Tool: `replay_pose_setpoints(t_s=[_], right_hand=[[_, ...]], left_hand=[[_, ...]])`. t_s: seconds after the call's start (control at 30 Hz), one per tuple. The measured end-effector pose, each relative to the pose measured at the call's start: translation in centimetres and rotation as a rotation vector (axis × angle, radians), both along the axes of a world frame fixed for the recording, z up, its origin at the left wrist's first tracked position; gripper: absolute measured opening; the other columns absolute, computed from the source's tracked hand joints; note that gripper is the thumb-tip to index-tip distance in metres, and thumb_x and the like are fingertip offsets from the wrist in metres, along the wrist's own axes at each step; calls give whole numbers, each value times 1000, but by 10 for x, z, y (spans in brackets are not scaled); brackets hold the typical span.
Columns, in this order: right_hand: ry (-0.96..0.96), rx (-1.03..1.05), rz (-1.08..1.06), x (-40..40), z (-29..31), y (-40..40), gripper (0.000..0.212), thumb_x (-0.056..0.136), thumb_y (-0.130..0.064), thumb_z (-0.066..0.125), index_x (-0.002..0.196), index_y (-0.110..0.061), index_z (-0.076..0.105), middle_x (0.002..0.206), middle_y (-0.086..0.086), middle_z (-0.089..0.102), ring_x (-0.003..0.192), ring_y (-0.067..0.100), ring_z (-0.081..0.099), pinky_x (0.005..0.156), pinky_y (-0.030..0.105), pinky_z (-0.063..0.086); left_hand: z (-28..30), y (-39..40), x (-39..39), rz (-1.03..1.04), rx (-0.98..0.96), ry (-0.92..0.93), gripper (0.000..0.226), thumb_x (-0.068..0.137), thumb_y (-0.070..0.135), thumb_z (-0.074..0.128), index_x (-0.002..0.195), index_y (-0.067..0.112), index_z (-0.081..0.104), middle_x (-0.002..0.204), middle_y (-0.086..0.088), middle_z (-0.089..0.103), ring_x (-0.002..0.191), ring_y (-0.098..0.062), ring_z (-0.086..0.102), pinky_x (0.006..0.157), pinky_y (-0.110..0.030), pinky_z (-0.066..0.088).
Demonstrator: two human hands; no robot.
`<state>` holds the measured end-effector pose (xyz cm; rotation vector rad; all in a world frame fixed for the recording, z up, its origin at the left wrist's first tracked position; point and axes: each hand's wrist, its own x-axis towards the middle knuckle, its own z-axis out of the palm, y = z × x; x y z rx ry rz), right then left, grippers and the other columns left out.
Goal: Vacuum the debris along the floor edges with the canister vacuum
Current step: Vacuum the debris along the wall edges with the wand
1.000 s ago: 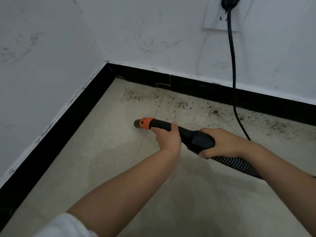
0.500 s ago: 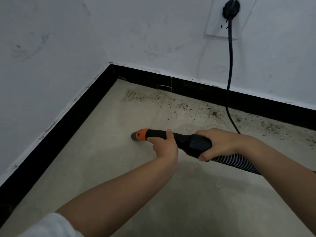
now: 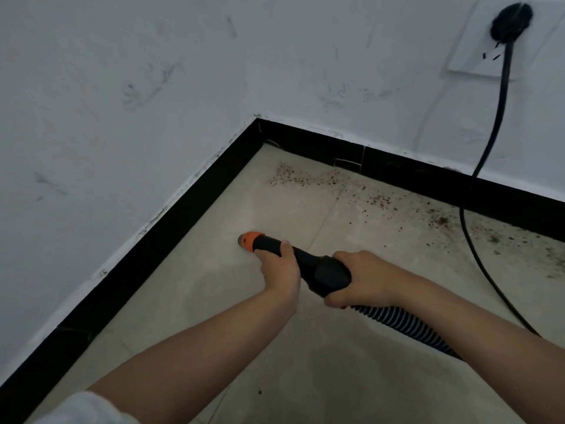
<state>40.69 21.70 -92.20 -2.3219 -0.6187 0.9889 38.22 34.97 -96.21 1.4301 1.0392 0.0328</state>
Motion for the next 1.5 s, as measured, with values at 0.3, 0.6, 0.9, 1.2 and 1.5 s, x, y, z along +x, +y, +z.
replay_pose_setpoints(t_s=[0.3,0.6,0.9,1.2,1.5], right_hand=[[-120,-34,-292,16,-12,-5,39,73,-38,71,96,-18,47,84,-4,56,72,10,57,59,25,47],[-100,-30,-318,42,-23,5,37,73,-36,72,94,-18,47,84,-4,56,70,6,55,59,22,45],[-80,39,-397,40,-49,47,40,74,-39,69,98,-19,43,87,-3,56,75,14,59,60,25,48],[-94,80,-441,67,-51,52,39,76,-37,69,98,-19,42,81,-9,51,70,9,55,57,22,46],[-116,60,-428,100,-45,44,40,75,-37,69,99,-18,43,83,-6,51,70,7,53,55,20,44]], left_hand=[[6,-1,61,-278,-209,-86,59,98,21,44,149,14,15,145,-14,36,125,-31,44,95,-36,45],[-8,3,82,-224,-114,-143,64,98,25,43,151,19,7,146,-10,35,129,-29,41,109,-41,35],[-24,42,91,-277,6,-197,53,98,18,43,148,17,23,141,-11,43,125,-27,45,107,-39,38],[-22,54,126,-359,-55,-162,62,98,20,45,150,14,12,149,-12,31,132,-29,39,109,-43,36],[-16,46,159,-363,-83,-166,58,98,16,44,148,10,16,148,-11,32,129,-29,42,106,-43,39]])
